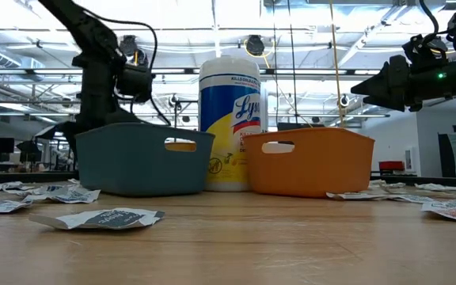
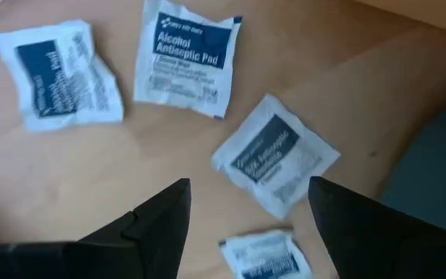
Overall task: Pick & Place First Aid Supplies
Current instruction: Put the black pad into the yellow bin
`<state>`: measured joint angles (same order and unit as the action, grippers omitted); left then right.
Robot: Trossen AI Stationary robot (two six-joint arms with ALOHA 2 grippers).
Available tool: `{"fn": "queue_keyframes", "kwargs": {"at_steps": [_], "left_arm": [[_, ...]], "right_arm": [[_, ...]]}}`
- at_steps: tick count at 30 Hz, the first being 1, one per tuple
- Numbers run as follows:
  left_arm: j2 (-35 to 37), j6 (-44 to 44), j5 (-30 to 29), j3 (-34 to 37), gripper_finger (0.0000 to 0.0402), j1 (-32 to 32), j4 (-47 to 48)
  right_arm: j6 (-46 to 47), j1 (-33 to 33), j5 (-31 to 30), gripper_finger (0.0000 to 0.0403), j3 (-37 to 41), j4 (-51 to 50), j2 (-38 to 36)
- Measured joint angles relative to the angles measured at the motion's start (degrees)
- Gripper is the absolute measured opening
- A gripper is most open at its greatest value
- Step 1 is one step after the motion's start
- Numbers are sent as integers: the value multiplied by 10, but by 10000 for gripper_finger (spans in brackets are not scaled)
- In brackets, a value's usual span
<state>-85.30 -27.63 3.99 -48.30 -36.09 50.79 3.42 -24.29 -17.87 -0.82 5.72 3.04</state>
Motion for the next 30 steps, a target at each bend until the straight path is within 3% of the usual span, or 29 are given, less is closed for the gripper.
{"fn": "queue_keyframes", "kwargs": {"at_steps": [11,18,22,30], "left_arm": [[0,16,-6,72,253,-21,-105],[2,19,-11,79,235,-21,-111],[2,19,-11,80,183,-21,-109],[1,19,-1,80,25,-21,-108]], "right_arm": [[0,0,0,377,0,0,0],[0,0,0,377,0,0,0],[0,0,0,377,0,0,0],[0,0,0,377,0,0,0]]}}
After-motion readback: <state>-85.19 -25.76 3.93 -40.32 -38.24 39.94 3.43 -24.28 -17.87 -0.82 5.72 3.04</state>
